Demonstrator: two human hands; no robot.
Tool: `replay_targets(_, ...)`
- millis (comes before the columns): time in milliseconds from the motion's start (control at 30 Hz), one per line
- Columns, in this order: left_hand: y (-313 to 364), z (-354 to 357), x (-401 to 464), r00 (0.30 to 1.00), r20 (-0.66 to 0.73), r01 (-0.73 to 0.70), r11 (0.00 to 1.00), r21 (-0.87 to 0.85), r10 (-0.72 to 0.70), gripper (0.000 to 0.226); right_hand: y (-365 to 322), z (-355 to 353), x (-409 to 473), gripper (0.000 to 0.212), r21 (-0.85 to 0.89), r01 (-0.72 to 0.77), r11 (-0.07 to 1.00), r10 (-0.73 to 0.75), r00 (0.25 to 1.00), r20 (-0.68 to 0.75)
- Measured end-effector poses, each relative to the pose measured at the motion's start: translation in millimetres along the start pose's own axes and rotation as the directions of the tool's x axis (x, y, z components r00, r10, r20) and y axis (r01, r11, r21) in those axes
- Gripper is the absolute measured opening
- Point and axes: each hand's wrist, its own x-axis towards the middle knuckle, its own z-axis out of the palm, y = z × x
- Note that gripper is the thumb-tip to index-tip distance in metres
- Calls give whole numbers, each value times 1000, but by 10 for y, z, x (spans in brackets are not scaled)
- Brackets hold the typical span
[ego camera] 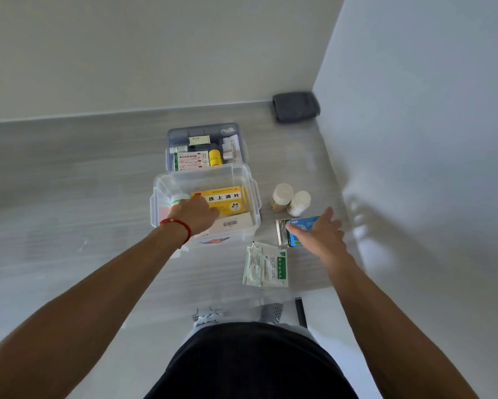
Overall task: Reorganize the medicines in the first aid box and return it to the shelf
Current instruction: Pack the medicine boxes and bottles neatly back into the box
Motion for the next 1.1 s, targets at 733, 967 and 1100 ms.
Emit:
replay_targets(733, 994, 1187, -711, 986, 94, -71, 865, -498, 134, 61, 576, -248, 14, 87, 444, 44, 895, -15, 998, -69)
replay_targets(967, 950, 926, -909, 966, 20, -181, 729, -660, 258, 70, 298, -560, -521, 92, 578, 149, 803, -156, 987, -37)
replay_targets(1100, 691, 549, -803, 980, -74, -172, 612, -772, 182, 64, -234, -494, -654, 65, 536, 248, 807, -269, 962, -39)
